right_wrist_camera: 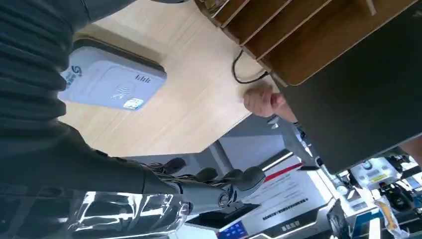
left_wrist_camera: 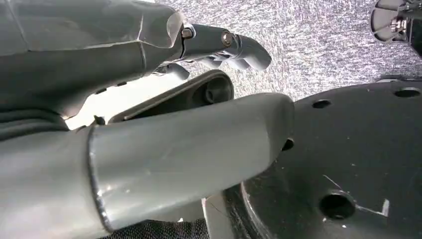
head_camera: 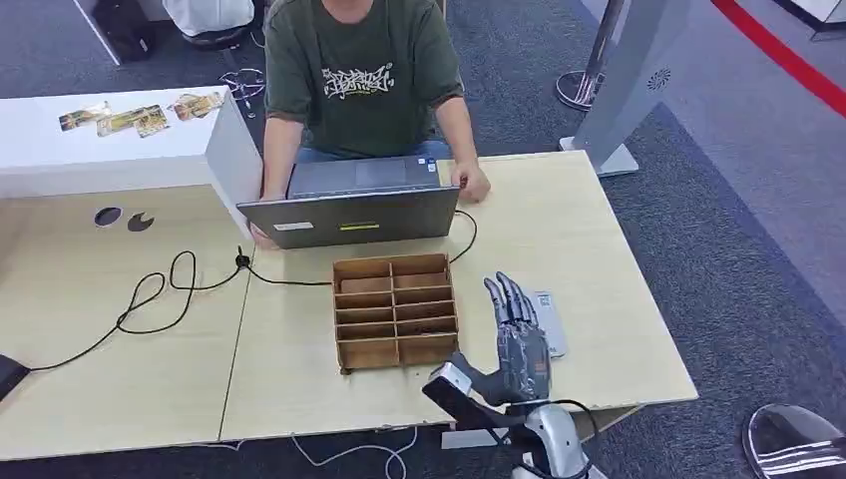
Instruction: Pass the card to the sensor for recognition and then transmit it.
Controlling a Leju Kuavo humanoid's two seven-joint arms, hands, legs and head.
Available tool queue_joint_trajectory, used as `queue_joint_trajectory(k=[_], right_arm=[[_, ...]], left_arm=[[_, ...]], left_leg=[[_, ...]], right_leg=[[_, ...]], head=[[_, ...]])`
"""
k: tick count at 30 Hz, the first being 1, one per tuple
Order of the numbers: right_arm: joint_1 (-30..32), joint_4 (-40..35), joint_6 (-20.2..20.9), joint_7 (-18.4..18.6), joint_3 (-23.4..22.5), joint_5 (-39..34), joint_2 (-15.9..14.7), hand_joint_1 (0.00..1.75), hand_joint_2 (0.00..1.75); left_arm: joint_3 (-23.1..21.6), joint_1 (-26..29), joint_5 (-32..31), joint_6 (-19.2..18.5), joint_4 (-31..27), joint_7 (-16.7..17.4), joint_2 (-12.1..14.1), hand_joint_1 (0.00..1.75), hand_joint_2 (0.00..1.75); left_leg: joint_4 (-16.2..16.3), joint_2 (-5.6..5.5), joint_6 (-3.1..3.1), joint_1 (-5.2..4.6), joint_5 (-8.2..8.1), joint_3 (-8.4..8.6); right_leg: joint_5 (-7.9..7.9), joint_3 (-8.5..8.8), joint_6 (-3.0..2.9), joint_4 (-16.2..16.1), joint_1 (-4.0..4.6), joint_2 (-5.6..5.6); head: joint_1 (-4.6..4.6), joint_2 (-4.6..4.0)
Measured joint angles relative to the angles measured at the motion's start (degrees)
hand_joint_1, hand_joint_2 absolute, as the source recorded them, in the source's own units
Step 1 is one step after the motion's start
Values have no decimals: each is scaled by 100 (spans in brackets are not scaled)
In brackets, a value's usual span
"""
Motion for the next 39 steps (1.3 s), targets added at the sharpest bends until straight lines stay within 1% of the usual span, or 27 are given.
queue_joint_trajectory(k=[5, 10, 14, 17, 25, 30, 33, 39], right_arm=[[-129, 221, 4, -20, 76, 55, 129, 0, 175], [-214, 402, 22, 55, 140, 241, 151, 0, 175], [-298, 542, 111, 170, 266, 709, 133, 0, 175], [-397, 673, 210, 208, 398, 913, 70, 0, 175], [-558, 894, 238, 302, 647, 1073, -35, 0, 175], [-628, 1021, 232, 422, 702, 1233, -35, 0, 175], [-686, 1123, 262, 426, 772, 1252, -33, 0, 175], [-887, 1355, 706, 498, 922, 1126, -35, 0, 175]], left_arm=[[0, -1, -24, 0, 0, 9, 20, 0, 0], [0, -1, -35, 11, 0, 13, 44, 0, 0], [0, -1, -55, 17, 0, 17, 61, 0, 0], [0, -1, -68, 20, 0, 46, 87, 0, 0], [0, -1, -68, 24, 0, 50, 122, 0, 0], [0, -1, -68, 24, 0, 50, 127, 0, 0], [0, -1, -68, 24, 0, 50, 129, 0, 0], [0, 0, -50, 22, 0, 50, 133, 0, 0]], left_leg=[[0, 0, 0, 0, 0, 0], [0, 0, 0, 0, 0, 0], [0, 0, 0, 0, 0, 1], [0, 0, 0, 0, 0, 1], [0, 0, 0, 0, 0, 1], [0, 0, 0, 0, 0, 0], [0, 0, 0, 0, 0, 0], [0, 0, 0, 0, 0, 1]], right_leg=[[0, 0, 0, 0, 0, 0], [0, 0, 0, 0, 0, 0], [0, 0, 0, 0, 0, 0], [0, 0, 0, 0, 0, 0], [0, 0, 0, 0, 0, 0], [0, -1, 0, 0, 0, 0], [0, 0, 0, 0, 0, 0], [1, 0, 0, 0, 0, 0]], head=[[0, 0], [0, -2], [-2, 0], [0, 0], [0, 0], [-2, 0], [0, 0], [0, 0]])
